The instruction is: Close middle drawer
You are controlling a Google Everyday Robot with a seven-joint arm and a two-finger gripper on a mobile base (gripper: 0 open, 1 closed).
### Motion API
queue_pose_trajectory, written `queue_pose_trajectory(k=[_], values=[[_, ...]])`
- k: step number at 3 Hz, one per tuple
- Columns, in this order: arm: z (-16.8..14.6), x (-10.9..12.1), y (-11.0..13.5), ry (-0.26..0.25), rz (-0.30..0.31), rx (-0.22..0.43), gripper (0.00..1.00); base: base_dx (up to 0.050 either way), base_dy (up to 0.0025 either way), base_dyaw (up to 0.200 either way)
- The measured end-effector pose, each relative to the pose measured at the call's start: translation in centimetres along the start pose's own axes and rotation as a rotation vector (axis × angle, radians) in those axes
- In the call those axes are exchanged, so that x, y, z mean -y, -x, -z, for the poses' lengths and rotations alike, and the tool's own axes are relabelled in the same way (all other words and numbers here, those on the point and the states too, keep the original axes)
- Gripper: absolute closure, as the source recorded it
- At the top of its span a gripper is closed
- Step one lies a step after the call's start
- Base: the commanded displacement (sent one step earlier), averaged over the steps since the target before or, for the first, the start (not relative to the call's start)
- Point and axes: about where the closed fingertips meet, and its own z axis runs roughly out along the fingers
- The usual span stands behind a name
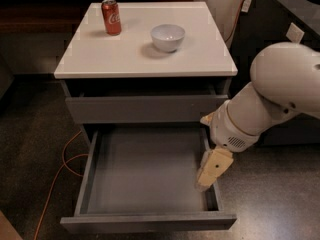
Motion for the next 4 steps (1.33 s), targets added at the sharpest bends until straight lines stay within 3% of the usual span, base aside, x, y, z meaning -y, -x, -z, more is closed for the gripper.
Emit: queue_pose_trajectory(k=[1, 3, 4], values=[[-6.4, -1.5, 0.3, 0.065, 0.043, -0.028, 0.0, 0.0, 0.0, 0.0], [-7.1, -1.7, 0.2, 0.095, 0.035, -0.026, 0.0, 0.0, 0.0, 0.0], [-11.0, -2.6, 0.0, 0.169, 0.042, -0.001, 0.0, 0.0, 0.0, 0.0]])
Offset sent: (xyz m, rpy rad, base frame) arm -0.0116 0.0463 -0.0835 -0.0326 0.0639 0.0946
